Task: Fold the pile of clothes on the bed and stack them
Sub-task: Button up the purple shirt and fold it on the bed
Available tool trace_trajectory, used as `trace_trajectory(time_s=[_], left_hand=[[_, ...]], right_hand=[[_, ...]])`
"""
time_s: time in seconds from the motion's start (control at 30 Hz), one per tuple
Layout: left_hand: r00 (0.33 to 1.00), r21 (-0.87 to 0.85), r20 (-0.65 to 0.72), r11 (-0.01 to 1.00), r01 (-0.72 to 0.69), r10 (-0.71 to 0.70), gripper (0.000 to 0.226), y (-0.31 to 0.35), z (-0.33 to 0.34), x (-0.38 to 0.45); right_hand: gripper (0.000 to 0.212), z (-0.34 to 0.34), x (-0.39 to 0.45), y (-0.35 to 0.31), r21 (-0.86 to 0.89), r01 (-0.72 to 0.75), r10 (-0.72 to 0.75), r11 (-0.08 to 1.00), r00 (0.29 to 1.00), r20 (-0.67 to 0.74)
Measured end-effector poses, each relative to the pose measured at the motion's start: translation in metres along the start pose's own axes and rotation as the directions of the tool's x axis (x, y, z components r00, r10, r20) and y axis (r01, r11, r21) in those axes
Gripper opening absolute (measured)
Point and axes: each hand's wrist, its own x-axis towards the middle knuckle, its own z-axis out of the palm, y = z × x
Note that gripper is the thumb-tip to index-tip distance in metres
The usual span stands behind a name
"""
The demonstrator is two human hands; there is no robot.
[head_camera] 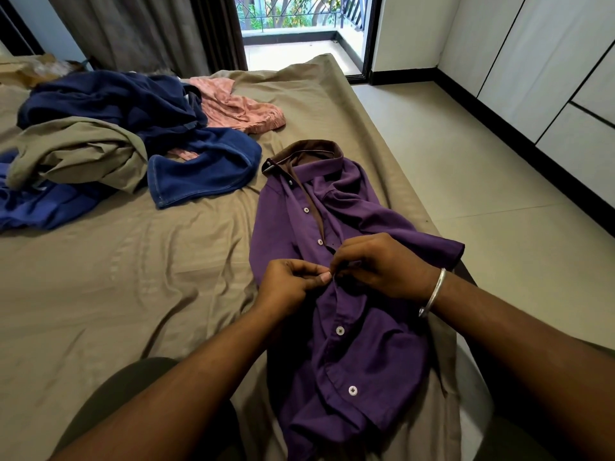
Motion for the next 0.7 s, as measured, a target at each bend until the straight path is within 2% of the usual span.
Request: trace_trajectory(time_s=[0.2,0.37,0.43,0.57,0.7], left_hand=[[0.991,-0.092,0.050,0.988,0.125,-0.121,0.012,0.010,-0.001,-0.004],[0.976,-0.041,0.111,0.980,0.194,-0.188,0.016,0.014,-0.001,-0.002],[0.976,-0.011,0.121,0.983,0.185,-0.182,0.005,0.014,-0.001,-0.004],[0.988,0.083,0.075,0.988,0.128,-0.135,0.014,0.009,-0.001,-0.002],[0.988,0.036,0.048,0.989,0.145,-0.146,0.015,0.009,0.001,-0.002]], right_hand=[[0.013,0.002,0.001,0.000,-0.009,0.004,-0.003,1.000,1.000,0.029],[0.013,0.007,0.001,0.003,-0.056,-0.030,0.032,0.998,0.999,0.034],[0.014,0.008,0.001,0.002,-0.072,-0.031,0.035,0.997,0.998,0.047],[0.015,0.012,0.002,-0.002,-0.064,-0.030,0.033,0.998,0.999,0.043],[0.017,0.009,0.001,0.001,0.061,-0.060,0.059,0.996,0.998,0.019]])
